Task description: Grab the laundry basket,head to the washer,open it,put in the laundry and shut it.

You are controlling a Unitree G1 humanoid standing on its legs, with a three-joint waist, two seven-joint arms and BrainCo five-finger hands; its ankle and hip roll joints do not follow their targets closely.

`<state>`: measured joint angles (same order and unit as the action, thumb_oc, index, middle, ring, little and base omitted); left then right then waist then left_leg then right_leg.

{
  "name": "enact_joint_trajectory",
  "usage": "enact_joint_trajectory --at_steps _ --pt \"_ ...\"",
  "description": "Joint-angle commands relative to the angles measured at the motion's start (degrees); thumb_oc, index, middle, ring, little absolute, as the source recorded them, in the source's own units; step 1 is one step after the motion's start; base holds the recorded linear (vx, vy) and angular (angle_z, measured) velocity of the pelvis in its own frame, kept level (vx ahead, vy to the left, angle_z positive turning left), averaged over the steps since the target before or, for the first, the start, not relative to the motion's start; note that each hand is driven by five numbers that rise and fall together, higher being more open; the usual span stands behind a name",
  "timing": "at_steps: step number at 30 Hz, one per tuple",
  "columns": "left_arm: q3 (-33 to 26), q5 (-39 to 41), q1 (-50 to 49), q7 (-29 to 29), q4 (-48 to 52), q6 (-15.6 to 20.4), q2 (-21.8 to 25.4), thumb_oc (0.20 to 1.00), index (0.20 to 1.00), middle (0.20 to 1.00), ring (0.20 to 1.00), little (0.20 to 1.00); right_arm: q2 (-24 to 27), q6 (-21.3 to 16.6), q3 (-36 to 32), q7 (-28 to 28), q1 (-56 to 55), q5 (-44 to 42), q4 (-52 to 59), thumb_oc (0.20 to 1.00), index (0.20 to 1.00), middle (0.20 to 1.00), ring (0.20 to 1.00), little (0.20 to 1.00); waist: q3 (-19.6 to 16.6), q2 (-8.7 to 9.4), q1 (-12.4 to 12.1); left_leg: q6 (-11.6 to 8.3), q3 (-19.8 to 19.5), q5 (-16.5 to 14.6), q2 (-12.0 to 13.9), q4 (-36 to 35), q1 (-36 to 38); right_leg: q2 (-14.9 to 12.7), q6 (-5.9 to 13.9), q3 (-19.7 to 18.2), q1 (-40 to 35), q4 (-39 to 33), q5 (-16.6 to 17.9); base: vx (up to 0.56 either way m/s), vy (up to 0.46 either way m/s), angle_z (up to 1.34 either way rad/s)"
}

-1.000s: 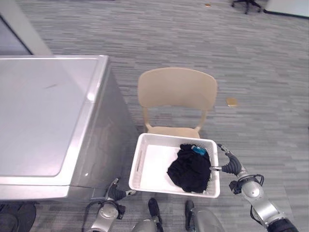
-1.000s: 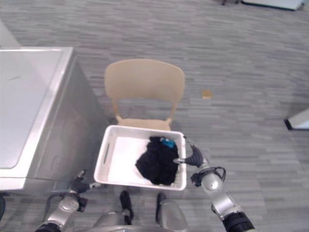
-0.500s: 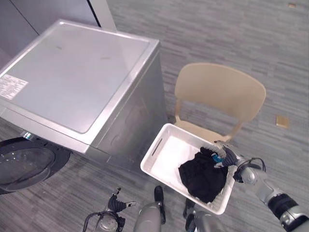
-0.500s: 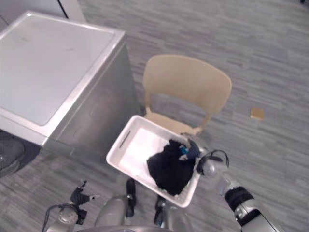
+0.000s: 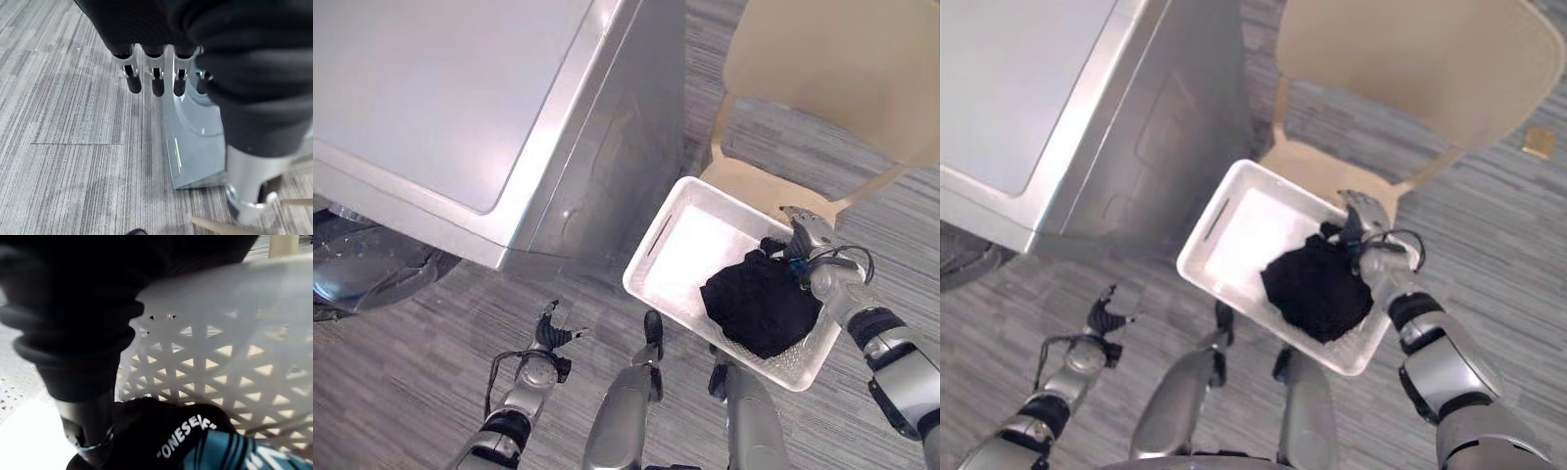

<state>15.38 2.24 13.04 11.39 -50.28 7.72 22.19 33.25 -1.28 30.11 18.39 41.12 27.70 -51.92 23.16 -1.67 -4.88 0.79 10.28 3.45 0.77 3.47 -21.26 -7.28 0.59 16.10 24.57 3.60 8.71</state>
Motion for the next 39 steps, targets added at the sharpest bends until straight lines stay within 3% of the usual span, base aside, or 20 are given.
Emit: enact_joint_trajectory --at_steps 1,8,10,11,17,22,27,31,39 --pt "-0.1 1.0 -3.7 1.8 1.2 1.7 -0.5 1.0 1.0 1.0 1.0 1.0 0.9 0.5 1.7 0.4 -7.8 0.5 4.0 1.0 1.0 1.0 1.0 1.0 -3.3 -1.01 1.0 -5.04 0.2 3.9 1.4 -4.4 -1.9 -1.0 5.95 -2.6 -3.1 4.5 -10.3 0.01 0.01 -0.04" --pt "-1.4 -0.1 -7.9 0.8 4.1 1.3 -2.8 1.0 1.0 1.0 1.0 1.0 6.9 -2.5 -9.3 4.4 -12.1 -0.5 30.2 1.0 1.0 1.0 1.0 1.0 -4.4 -0.59 2.9 -4.57 1.8 2.7 1.8 -6.0 3.0 -0.7 6.47 -3.5 -6.1 2.6 -10.0 0.03 0.007 -0.18" --pt "-1.9 -0.3 -8.6 0.6 4.3 1.0 -2.9 1.0 1.0 1.0 1.0 1.0 7.4 -4.0 -9.9 2.6 -15.1 -1.1 35.1 1.0 1.0 1.0 1.0 1.0 -4.5 -0.06 3.4 -4.46 2.0 2.4 2.0 -5.7 3.5 -0.5 6.46 -3.6 -6.7 2.4 -10.0 0.01 -0.051 -0.15" --pt "-2.5 -0.8 -8.9 -0.3 3.8 0.6 -2.5 1.0 1.0 1.0 1.0 1.0 8.6 -5.6 -7.3 -1.5 -17.3 -1.5 35.7 1.0 1.0 1.0 1.0 1.0 -4.5 0.52 3.5 -4.52 1.9 2.4 2.3 -5.3 3.8 -0.3 6.33 -3.4 -7.0 2.3 -10.1 -0.01 -0.076 -0.1" --pt "-2.1 -1.8 -8.0 -0.6 2.8 1.0 -1.4 1.0 1.0 1.0 1.0 1.0 7.9 -6.5 1.2 -5.5 -17.3 1.6 28.8 1.0 1.0 1.0 1.0 1.0 -3.2 1.08 3.1 -4.78 1.6 2.6 2.8 -4.2 2.9 -0.1 6.0 -3.4 -6.6 2.8 -10.0 -0.04 -0.042 0.01" --pt "-1.3 -2.2 -6.8 -0.2 1.0 1.4 -1.1 1.0 1.0 1.0 1.0 1.0 4.4 -6.0 7.7 -5.9 -14.1 5.4 20.1 1.0 1.0 1.0 1.0 1.0 -1.9 0.85 2.4 -5.01 1.3 3.1 3.1 -3.9 1.8 0.1 5.88 -3.6 -5.5 3.0 -9.7 -0.05 -0.015 -0.02" --pt "0.4 -1.6 -4.3 0.5 -1.2 2.0 -0.8 1.0 1.0 1.0 1.0 1.0 -0.8 -3.0 12.1 -4.4 -8.4 7.6 5.3 1.0 1.0 1.0 1.0 1.0 0.0 -0.77 1.0 -5.56 0.8 5.1 3.0 -4.5 -0.7 0.1 5.84 -3.5 -2.9 3.1 -8.8 -0.07 -0.008 0.0" --pt "0.5 -1.2 -3.6 1.0 -3.0 1.9 -1.0 1.0 1.0 1.0 1.0 1.0 -1.5 -1.2 10.4 -2.9 -6.5 5.6 0.9 1.0 1.0 1.0 1.0 1.0 0.2 -1.53 0.7 -6.02 0.4 6.6 3.0 -6.0 -1.5 0.1 5.91 -2.9 -2.1 2.8 -8.5 -0.03 -0.001 0.11" --pt "-0.9 -0.7 -6.5 1.3 -1.4 1.5 -1.9 1.0 1.0 1.0 1.0 1.0 2.4 -1.2 0.7 1.6 -7.8 -0.1 13.1 1.0 1.0 1.0 1.0 1.0 -1.4 -1.59 1.2 -6.11 0.4 6.6 3.1 -7.7 -0.1 0.1 6.14 -2.6 -3.1 1.9 -8.4 0.01 0.008 0.07"
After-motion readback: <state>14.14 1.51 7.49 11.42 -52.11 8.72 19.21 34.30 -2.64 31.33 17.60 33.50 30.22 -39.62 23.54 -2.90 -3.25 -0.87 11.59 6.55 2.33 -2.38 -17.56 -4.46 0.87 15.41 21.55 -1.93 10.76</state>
